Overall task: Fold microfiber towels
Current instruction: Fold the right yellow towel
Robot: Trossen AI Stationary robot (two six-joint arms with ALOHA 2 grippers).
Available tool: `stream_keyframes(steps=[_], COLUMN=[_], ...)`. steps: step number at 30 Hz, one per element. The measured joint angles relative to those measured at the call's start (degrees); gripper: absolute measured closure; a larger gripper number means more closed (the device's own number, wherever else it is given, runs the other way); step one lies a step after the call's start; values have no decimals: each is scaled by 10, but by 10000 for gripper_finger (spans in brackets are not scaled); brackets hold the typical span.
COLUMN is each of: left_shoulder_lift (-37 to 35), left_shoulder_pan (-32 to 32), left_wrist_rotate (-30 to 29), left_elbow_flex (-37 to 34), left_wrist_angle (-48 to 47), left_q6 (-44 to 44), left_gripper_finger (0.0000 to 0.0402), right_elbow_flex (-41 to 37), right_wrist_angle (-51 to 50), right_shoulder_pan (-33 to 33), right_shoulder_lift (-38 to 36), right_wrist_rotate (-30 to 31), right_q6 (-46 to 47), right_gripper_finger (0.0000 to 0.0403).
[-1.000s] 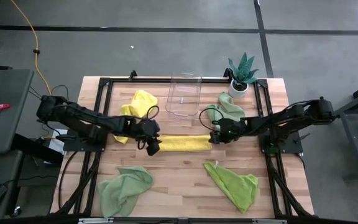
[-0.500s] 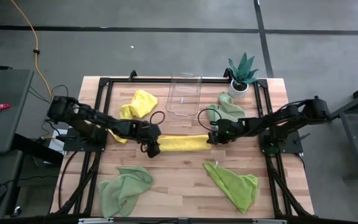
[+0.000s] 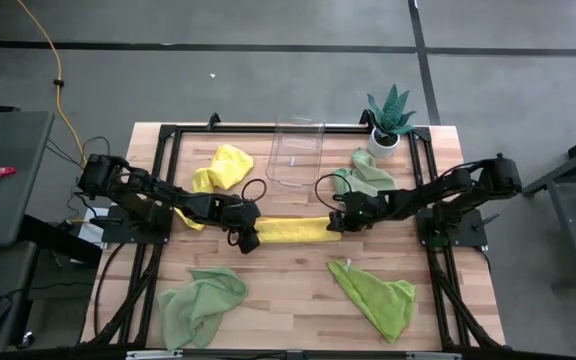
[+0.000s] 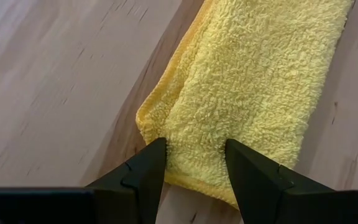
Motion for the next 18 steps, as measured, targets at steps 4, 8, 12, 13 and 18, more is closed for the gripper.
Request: stream_keyframes(steps=[4,8,12,13,18], left_shoulder_lift=[2,5,-8,-14,-49], left_shoulder_pan=[1,1,13,15,21], left_wrist_rotate=[-1,8,47,57,46], left_elbow_flex=[-1,17,58,68,100], left_wrist_angle=[28,28,16,13,2], left_q6=[0,4,48,61,134], left_gripper_finger=[241,241,241,241,241], right_elbow_flex=[0,0,1,1,1], right_wrist_angle=[-6,-14,-83,-113,-291], right_shoulder_pan=[0,0,0,0,1], right_shoulder_lift=[0,-11,-64,-83,-201], right_wrist_rotate=[-1,-1,-10,-9,5], right_q6=[-3,-18,-22,-28,-33], right_gripper_finger=[289,389,386,393,398])
